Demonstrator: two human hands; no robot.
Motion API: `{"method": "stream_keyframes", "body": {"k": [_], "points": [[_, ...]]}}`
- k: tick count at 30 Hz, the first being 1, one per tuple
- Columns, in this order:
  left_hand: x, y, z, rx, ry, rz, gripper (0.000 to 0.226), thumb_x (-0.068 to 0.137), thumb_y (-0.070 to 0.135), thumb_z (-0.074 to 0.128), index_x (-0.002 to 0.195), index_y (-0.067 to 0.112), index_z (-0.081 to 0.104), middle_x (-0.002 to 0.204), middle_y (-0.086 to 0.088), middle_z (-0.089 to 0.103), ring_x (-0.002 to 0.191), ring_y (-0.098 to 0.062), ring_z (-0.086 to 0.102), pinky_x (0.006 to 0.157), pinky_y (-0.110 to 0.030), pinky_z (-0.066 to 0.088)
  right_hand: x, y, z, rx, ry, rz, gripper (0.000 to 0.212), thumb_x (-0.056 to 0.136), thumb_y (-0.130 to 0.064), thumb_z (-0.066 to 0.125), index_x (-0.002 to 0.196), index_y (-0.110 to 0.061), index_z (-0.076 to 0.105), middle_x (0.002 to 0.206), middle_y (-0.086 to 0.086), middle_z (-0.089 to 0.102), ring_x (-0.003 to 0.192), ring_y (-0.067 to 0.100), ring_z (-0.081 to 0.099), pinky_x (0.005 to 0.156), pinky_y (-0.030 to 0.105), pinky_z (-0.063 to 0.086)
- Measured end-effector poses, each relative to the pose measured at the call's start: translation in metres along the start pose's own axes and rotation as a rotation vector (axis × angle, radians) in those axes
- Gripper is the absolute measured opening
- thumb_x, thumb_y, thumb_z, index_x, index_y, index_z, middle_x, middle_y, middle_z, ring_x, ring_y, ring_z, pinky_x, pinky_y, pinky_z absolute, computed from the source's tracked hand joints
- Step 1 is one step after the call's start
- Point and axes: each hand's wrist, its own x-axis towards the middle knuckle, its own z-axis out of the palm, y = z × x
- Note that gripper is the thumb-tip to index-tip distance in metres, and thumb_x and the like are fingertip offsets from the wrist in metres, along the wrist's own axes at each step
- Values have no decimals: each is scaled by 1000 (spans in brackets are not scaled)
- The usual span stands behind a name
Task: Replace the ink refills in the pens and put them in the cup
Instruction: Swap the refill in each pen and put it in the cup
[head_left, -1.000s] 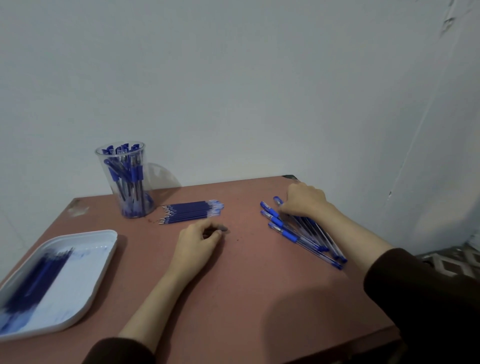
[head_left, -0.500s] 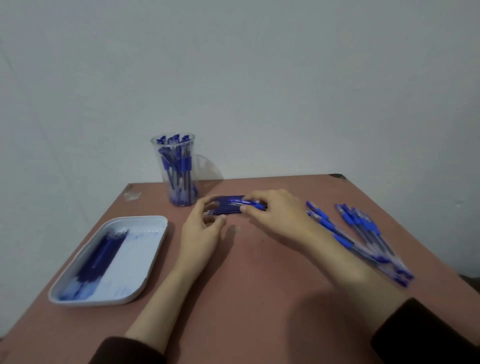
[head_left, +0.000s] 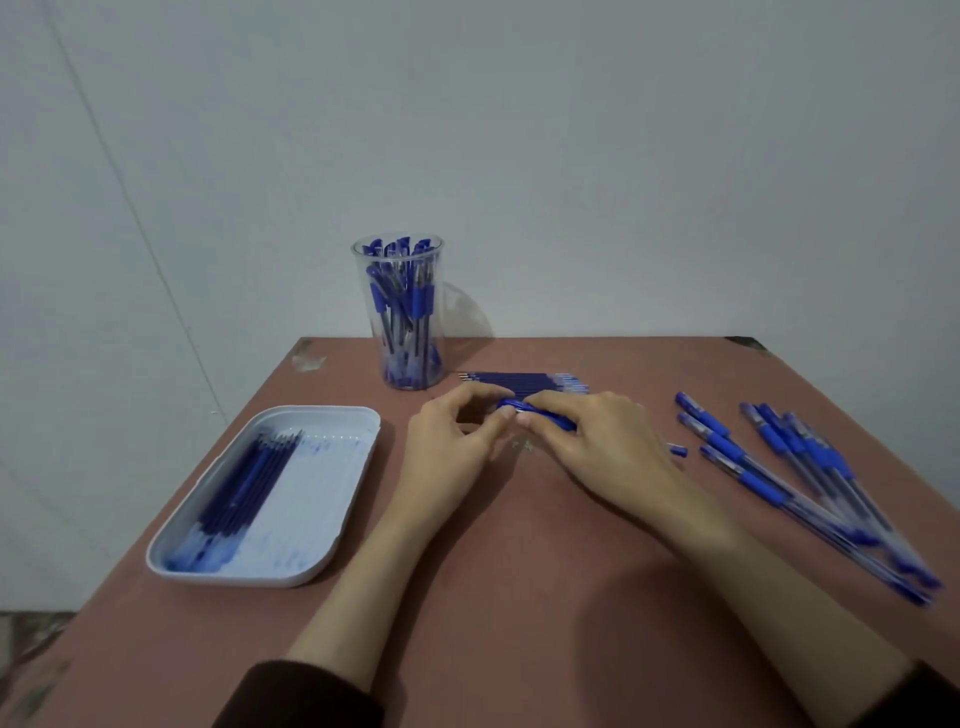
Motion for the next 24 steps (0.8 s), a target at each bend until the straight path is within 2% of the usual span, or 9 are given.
{"method": "stream_keyframes", "body": {"k": [3, 6, 11, 16, 18, 20, 22, 24], "points": [[1, -2, 0, -2, -7, -6, 12, 85, 14, 68, 97, 15, 72, 88, 0, 72, 82, -9, 66, 70, -13, 48, -1, -1, -1, -30, -7, 2, 29, 96, -51, 41, 104, -36, 64, 81, -11, 67, 82, 14, 59, 68, 32, 42], [1, -3, 0, -33, -20, -28, 11, 85, 13, 68, 92, 21, 71, 85, 1, 71, 77, -8, 65, 68, -18, 51, -2, -3, -2, -56, -24, 3, 31, 96, -52, 39, 104, -35, 64, 82, -9, 67, 83, 15, 59, 67, 31, 39], [0, -1, -1, -95, -12, -64, 13, 85, 12, 68, 88, 24, 69, 80, 0, 71, 65, -7, 62, 62, -21, 51, -4, -2, -3, -55, -4, 12, 33, 95, -57, 38, 110, -40, 63, 90, -12, 70, 86, 15, 62, 69, 32, 45], [-1, 0, -2, -107, -3, -76, 11, 85, 12, 68, 90, 22, 70, 84, -5, 70, 68, -9, 62, 63, -23, 53, -4, 0, 1, -31, 3, 45, 30, 90, -59, 46, 107, -37, 59, 82, -12, 65, 80, 15, 61, 67, 31, 42], [-1, -1, -3, -87, 47, -96, 9, 85, 13, 68, 88, 21, 70, 84, -7, 71, 68, -12, 62, 64, -26, 55, -3, 5, -1, -67, -29, 103, 28, 88, -48, 55, 113, -35, 53, 85, -8, 64, 85, 20, 61, 70, 33, 42], [0, -2, -4, -28, 84, -106, 6, 85, 16, 69, 85, 22, 71, 79, -3, 71, 68, -13, 62, 70, -28, 54, -1, 11, -2, -92, -39, 156, 29, 88, -29, 55, 116, -30, 48, 77, -4, 59, 82, 27, 60, 66, 34, 39], [0, -2, -5, 37, 9, -95, 7, 84, 18, 69, 79, 23, 72, 71, 2, 70, 67, -10, 62, 72, -27, 50, 0, 14, -3, -24, 3, 183, 26, 88, -18, 55, 113, -24, 49, 70, -5, 57, 71, 25, 57, 62, 34, 40], [-3, 0, -3, 138, -156, -81, 11, 83, 22, 70, 73, 22, 73, 66, 6, 67, 65, -5, 60, 70, -22, 47, 1, 13, -5, 91, 64, 195, 19, 90, -15, 56, 107, -20, 52, 74, -7, 59, 69, 21, 57, 62, 35, 44]]}}
